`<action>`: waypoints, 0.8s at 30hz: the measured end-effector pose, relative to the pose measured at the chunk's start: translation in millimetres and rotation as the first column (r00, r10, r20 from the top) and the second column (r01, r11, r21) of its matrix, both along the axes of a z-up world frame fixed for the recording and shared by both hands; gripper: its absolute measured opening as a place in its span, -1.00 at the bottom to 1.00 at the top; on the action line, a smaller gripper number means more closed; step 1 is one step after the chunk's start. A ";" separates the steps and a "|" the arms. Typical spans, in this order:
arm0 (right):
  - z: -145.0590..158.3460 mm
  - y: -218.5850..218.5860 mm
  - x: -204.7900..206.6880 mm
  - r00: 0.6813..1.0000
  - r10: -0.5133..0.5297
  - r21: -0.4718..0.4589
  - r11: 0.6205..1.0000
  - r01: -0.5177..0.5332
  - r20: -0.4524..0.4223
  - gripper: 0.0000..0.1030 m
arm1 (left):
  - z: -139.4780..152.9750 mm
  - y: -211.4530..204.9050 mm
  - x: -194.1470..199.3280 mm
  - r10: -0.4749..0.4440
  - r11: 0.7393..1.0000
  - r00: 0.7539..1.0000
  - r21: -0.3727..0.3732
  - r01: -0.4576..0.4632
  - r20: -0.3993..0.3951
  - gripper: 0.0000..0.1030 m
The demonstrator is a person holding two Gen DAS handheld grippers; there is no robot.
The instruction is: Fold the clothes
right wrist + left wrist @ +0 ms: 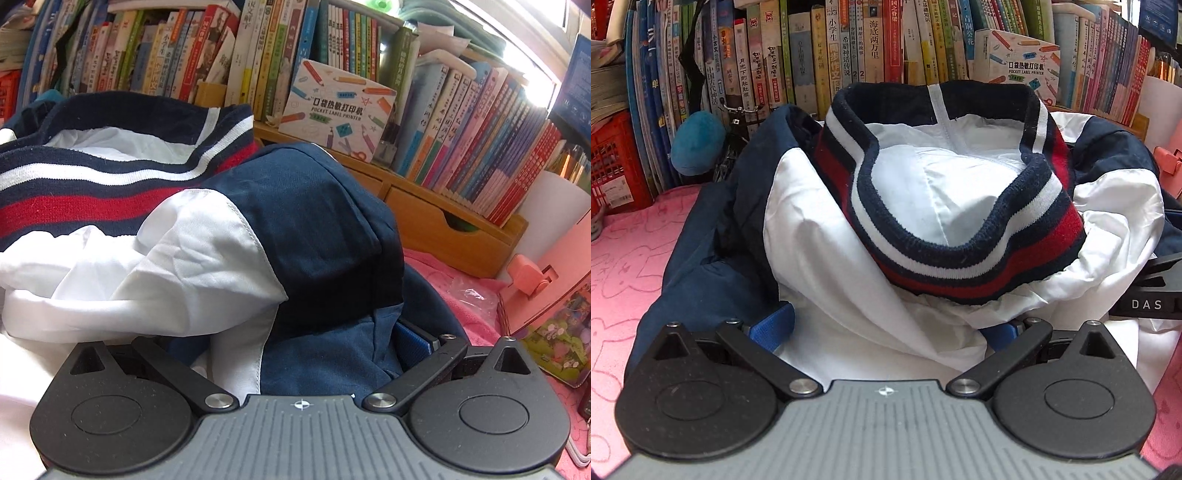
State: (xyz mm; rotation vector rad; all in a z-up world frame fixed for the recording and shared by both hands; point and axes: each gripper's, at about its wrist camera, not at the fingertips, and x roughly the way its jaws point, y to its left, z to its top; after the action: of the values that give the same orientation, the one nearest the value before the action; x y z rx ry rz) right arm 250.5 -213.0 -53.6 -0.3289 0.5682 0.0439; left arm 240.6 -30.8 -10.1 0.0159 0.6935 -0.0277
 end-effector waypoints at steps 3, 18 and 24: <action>-0.2 -1.5 1.6 1.000 0.000 0.014 1.000 0.000 -0.010 1.00 | 11.6 -4.3 4.6 -0.002 1.000 1.000 0.004 0.002 -0.002 1.00; -4.0 12.9 -5.5 0.999 -0.020 -0.094 0.995 0.023 0.038 1.00 | 15.1 -4.6 13.1 -0.005 1.000 1.000 -0.002 0.005 -0.006 1.00; -4.2 12.8 -5.6 0.999 -0.020 -0.091 0.996 0.023 0.036 1.00 | 18.6 -3.2 12.1 -0.005 1.000 1.000 -0.008 0.005 -0.005 1.00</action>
State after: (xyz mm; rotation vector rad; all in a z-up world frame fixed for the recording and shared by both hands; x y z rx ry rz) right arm 244.9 -200.2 -57.8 -0.4120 0.5399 -0.0084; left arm 252.7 -34.0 8.5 0.0099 0.6988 -0.0356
